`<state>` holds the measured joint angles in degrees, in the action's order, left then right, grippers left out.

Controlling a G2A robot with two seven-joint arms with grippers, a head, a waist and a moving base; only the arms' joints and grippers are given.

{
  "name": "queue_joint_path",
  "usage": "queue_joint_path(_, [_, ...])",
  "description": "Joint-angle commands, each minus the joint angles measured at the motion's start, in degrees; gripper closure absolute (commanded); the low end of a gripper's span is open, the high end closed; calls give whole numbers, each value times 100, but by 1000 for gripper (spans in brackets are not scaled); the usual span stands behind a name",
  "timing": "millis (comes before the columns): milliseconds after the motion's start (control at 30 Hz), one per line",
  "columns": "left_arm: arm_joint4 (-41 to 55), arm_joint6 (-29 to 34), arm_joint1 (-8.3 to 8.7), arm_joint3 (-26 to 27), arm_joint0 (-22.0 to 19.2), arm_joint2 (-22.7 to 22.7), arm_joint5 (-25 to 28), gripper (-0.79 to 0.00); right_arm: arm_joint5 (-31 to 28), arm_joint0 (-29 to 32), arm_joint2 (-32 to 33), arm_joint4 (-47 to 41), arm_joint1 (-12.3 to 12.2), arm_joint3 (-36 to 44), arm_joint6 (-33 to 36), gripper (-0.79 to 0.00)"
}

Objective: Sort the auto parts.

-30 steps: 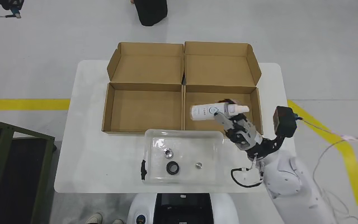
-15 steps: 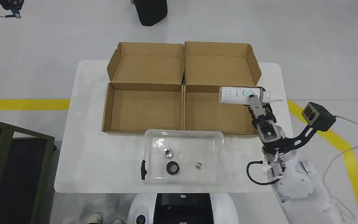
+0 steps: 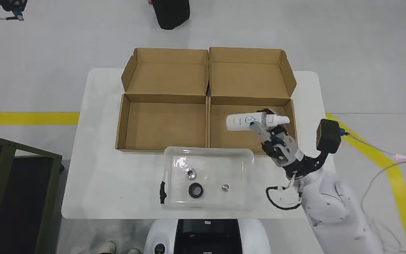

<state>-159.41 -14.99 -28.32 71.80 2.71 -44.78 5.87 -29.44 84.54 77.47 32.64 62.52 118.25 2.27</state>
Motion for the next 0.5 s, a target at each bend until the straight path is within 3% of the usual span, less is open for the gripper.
queue_joint_path(0, [0,1,0,0,0,0,0,-785,47,-90,-74,473,6,-56,90,0])
queue_joint_path(467, [0,1,0,0,0,0,0,-785,470,-948,-639,2308,75,-661,770,0])
